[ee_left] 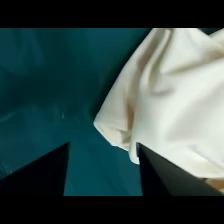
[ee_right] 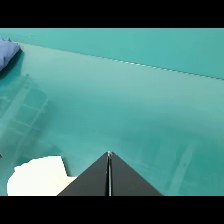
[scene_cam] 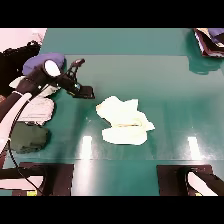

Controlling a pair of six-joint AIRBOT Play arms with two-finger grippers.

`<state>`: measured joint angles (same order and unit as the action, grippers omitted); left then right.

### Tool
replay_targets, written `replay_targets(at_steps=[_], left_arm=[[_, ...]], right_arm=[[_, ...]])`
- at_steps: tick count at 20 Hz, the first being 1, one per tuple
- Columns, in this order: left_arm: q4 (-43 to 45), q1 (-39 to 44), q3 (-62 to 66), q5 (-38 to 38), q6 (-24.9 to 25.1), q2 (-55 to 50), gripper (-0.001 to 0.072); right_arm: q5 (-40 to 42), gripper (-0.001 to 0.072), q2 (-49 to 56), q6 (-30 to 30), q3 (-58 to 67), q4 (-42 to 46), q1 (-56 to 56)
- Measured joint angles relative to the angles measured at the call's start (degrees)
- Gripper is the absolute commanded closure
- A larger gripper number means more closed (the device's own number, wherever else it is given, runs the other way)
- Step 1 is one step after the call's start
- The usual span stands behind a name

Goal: Fold the shirts.

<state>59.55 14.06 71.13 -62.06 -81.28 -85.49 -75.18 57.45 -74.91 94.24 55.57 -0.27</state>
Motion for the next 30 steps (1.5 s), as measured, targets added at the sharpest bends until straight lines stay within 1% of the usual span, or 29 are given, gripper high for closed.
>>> replay_targets(at_steps=[3,7,10,11,12,16,19,20,21,22,25,28,30], left_arm=[[-4.6,-1.3,-3.2,3.0,1.5,-3.4,0.0211],[-12.8,-1.1,-4.6,4.9,4.9,-7.1,0.0211],[-15.4,0.8,-4.8,5.6,7.1,-8.4,0.0215],[-15.7,1.3,-4.9,5.7,7.6,-8.6,0.0419],[-15.5,1.7,-5.0,5.7,8.0,-9.0,0.0686],[-14.8,1.1,-3.6,2.7,8.9,-9.2,0.0683],[-14.1,-0.5,0.2,0.4,9.1,-7.9,0.0683],[-13.1,-1.1,1.6,-0.2,9.2,-7.3,0.0682],[-12.0,-1.5,3.1,-0.5,9.2,-6.5,0.0682],[-11.0,-1.7,4.6,-0.7,9.2,-5.7,0.0682],[-8.8,-2.2,7.5,-1.6,9.2,-4.4,0.0682],[-7.7,-2.3,8.8,-1.8,9.2,-3.8,0.0682],[-7.4,-2.4,9.1,-1.9,9.2,-3.7,0.0682]], right_arm=[[0.0,0.0695,0.0,0.0,0.0,0.0,0.3],[-0.1,0.0695,0.0,0.0,0.0,0.0,1.4],[-0.1,0.0695,0.0,0.0,0.0,0.0,1.6],[-0.1,0.0695,0.0,0.0,0.0,0.0,1.5],[-0.6,0.0695,0.0,0.0,0.0,0.0,1.1],[-3.4,0.0695,-0.1,-0.1,-1.7,0.0,-1.6],[-6.7,0.0694,-0.7,-1.5,-8.7,1.6,-3.4],[-7.6,0.0596,-1.0,-2.1,-12.9,3.0,-3.5],[-8.2,0.0362,-1.3,-2.5,-17.3,4.0,-3.3],[-8.5,0.0298,-1.5,-2.7,-22.7,4.6,-2.7],[-6.8,0.0299,-0.4,-3.3,-39.0,2.4,0.6],[0.8,0.0299,3.2,-2.9,-51.8,-4.0,6.3],[6.0,0.0299,6.4,-2.1,-56.0,-7.4,10.5]])
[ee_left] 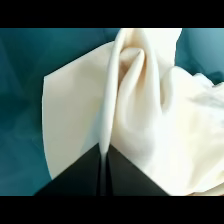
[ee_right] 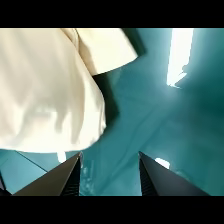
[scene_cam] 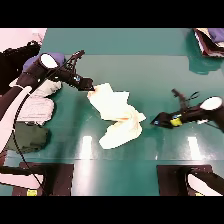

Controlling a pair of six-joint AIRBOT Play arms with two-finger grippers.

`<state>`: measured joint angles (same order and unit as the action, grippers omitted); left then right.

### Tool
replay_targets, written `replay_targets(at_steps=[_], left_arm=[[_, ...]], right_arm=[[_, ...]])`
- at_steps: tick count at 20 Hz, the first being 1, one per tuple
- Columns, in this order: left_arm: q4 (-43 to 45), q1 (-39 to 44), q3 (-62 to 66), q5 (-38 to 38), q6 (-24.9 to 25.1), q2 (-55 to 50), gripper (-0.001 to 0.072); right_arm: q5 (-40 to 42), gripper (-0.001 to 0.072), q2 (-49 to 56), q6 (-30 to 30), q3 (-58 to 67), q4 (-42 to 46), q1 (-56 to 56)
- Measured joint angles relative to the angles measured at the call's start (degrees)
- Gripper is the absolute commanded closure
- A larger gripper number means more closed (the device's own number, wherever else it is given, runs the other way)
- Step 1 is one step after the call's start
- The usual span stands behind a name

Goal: Fold the shirts.

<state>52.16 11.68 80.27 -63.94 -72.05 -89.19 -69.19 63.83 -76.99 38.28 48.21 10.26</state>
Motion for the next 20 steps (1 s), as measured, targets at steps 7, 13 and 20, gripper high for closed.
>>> replay_targets(at_steps=[7,13,20], left_arm=[[0.6,0.0,0.4,-0.4,0.0,0.2,0.0683],[6.3,0.0,3.9,-1.0,-2.0,5.9,0.0683],[13.1,0.0,15.5,-1.4,-2.9,22.6,0.0682]], right_arm=[[8.7,0.0696,11.8,2.0,1.7,-4.1,11.9],[9.6,0.0697,10.2,3.0,10.3,-1.2,10.8],[5.3,0.0697,-4.4,1.2,30.7,4.9,-1.2]])
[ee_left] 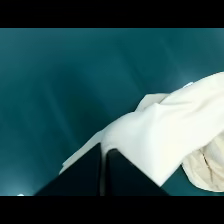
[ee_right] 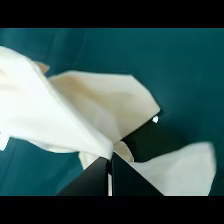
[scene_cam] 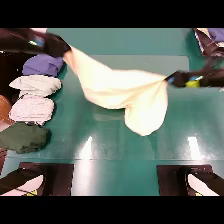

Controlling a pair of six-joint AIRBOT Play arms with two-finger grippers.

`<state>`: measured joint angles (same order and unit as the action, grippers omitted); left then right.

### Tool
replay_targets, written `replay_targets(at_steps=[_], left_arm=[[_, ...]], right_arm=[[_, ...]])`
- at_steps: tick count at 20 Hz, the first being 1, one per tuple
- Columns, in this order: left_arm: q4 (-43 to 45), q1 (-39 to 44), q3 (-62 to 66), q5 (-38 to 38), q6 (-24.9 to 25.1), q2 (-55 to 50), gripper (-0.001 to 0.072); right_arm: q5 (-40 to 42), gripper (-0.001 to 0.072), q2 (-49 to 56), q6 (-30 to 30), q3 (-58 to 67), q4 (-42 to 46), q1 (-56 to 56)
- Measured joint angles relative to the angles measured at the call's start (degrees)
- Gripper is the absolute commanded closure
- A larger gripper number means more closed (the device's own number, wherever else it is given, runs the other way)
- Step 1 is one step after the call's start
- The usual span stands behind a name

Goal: Fold the shirts.

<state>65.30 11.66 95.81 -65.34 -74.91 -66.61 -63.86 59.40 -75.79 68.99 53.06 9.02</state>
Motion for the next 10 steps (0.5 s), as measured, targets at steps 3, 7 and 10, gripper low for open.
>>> replay_targets(at_steps=[3,7,10], left_arm=[[0.7,0.0,3.7,0.0,-0.1,6.7,0.0682],[0.8,0.0,10.9,-0.1,-0.2,12.6,0.0683],[0.6,0.0,18.3,0.0,-0.9,14.2,0.0683]], right_arm=[[-2.0,0.0697,-5.1,-0.1,8.5,0.7,-4.3],[-4.6,0.0697,-9.7,-0.2,18.3,0.7,-8.9],[-6.3,0.0697,-11.6,0.0,25.6,0.5,-12.2]])
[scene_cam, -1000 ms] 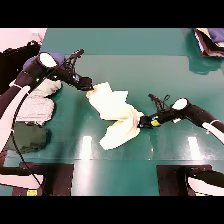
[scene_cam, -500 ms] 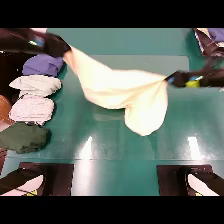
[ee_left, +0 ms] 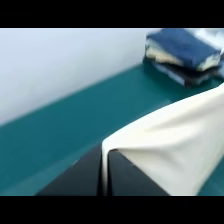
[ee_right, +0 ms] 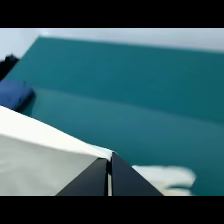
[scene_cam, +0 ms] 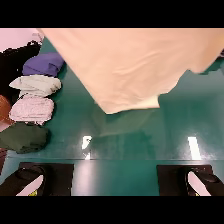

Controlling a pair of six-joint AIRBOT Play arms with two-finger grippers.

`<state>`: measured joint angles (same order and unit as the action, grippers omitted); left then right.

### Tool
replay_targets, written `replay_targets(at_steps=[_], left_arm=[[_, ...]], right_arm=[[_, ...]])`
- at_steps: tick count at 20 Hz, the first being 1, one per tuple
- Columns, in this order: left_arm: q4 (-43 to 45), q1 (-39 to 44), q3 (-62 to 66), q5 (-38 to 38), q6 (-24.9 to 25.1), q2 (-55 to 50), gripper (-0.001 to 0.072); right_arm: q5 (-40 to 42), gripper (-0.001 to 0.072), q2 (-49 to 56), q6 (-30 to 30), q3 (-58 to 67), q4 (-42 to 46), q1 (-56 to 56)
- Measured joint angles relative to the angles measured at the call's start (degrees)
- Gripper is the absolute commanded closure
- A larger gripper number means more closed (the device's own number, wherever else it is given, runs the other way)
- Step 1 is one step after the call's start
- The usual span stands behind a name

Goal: Fold the shirts.

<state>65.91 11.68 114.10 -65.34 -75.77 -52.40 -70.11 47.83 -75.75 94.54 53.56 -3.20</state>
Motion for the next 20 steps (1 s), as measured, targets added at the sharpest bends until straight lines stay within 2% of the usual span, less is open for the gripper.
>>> replay_targets(at_steps=[6,9,12,15,20], left_arm=[[-1.4,0.0,5.8,1.6,-0.7,0.7,0.0683],[3.3,0.0,2.0,1.9,-1.9,-0.8,0.0684],[9.7,0.0,-5.3,-0.4,-4.6,-5.7,0.0683],[13.2,0.0,-13.8,-3.3,-6.1,-14.2,0.0682],[15.0,-0.1,-20.7,0.1,-7.4,-30.6,0.0681]], right_arm=[[-4.5,0.0698,3.1,0.3,17.0,0.2,-6.2],[-8.5,0.0698,8.7,-2.3,22.6,0.2,-6.3],[-11.6,0.0698,15.2,-4.9,18.9,1.4,-1.9],[-13.4,0.0698,23.8,-6.3,11.3,7.6,4.9],[-7.6,0.0698,39.3,-7.1,4.0,13.3,11.0]])
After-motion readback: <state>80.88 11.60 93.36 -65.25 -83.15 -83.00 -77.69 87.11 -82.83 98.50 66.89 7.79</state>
